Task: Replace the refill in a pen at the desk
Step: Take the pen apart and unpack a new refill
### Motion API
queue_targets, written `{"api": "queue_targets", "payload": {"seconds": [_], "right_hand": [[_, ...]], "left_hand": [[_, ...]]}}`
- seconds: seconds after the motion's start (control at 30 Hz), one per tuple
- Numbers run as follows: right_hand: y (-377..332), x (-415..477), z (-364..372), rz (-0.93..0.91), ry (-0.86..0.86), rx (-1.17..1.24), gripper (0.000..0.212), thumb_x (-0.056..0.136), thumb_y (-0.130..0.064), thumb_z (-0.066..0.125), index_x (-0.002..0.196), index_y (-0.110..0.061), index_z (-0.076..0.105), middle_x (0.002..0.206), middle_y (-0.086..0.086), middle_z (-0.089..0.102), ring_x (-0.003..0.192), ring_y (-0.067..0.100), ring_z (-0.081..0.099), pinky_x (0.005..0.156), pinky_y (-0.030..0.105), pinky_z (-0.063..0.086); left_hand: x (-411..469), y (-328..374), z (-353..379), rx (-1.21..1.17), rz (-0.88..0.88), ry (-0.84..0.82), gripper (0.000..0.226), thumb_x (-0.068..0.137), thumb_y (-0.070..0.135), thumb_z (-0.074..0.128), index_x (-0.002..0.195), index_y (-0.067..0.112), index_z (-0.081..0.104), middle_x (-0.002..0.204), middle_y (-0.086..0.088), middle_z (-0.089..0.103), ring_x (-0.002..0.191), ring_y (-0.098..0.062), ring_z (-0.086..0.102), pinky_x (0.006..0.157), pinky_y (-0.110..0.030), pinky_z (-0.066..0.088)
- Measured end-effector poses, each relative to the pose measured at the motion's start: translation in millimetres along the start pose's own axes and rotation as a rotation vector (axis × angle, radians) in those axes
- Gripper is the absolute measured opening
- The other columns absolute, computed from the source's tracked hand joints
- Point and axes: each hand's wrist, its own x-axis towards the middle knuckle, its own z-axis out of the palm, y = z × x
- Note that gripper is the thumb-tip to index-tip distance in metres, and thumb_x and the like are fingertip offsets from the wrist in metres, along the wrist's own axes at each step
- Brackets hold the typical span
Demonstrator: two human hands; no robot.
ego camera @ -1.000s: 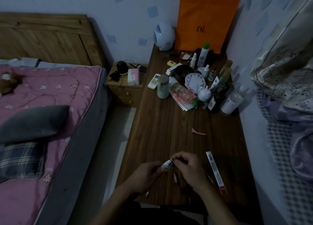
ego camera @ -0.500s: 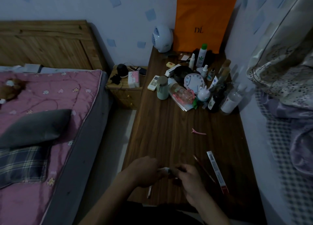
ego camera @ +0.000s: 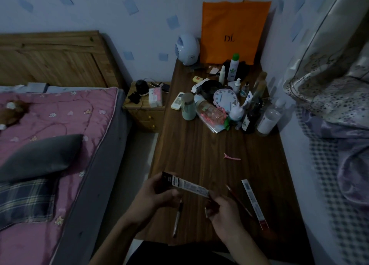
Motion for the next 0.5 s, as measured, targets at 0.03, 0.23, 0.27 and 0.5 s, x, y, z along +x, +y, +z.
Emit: {"api": "queue_targets", "payload": {"seconds": [0.03,0.23,0.27,0.5], "right_hand": [[0.5,-0.5,2.8,-0.011,-0.001,-0.004,0.023,0.087,-0.010,0.067,0.107,0.001,0.072,0.090,0.015,0.074,0.083,0.028,0.066,0.065,0.037,0.051],[5.2,-10.0,17.7,0.049,-0.055,0.001,0.023,0.091,-0.016,0.061,0.107,-0.004,0.072,0.082,0.012,0.076,0.076,0.025,0.067,0.063,0.036,0.046],[6.3,-10.4,17.9,0.076,-0.071,0.011,0.024,0.092,-0.019,0.060,0.108,-0.005,0.071,0.083,0.013,0.077,0.074,0.025,0.068,0.062,0.035,0.046],[11.5,-11.6,19.3,0.139,-0.247,0.087,0.024,0.076,-0.022,0.067,0.082,-0.002,0.079,0.084,0.018,0.075,0.065,0.026,0.073,0.058,0.033,0.050]], "left_hand": [[-0.4,-2.2,8.1,0.015,0.030,0.064,0.043,0.077,0.026,0.081,0.116,0.018,0.064,0.110,-0.011,0.069,0.098,-0.027,0.070,0.073,-0.036,0.059],[4.5,4.4,50.9,0.097,0.165,0.418,0.027,0.086,0.044,0.057,0.097,0.023,0.070,0.093,-0.004,0.072,0.083,-0.020,0.072,0.056,-0.035,0.060],[5.7,6.0,54.2,0.113,0.180,0.449,0.028,0.086,0.045,0.054,0.095,0.023,0.070,0.091,-0.003,0.071,0.080,-0.020,0.071,0.053,-0.037,0.059],[6.2,11.1,58.3,0.329,0.259,0.536,0.032,0.090,0.056,0.051,0.087,0.029,0.068,0.079,-0.006,0.070,0.062,-0.030,0.067,0.052,-0.058,0.054]]}}
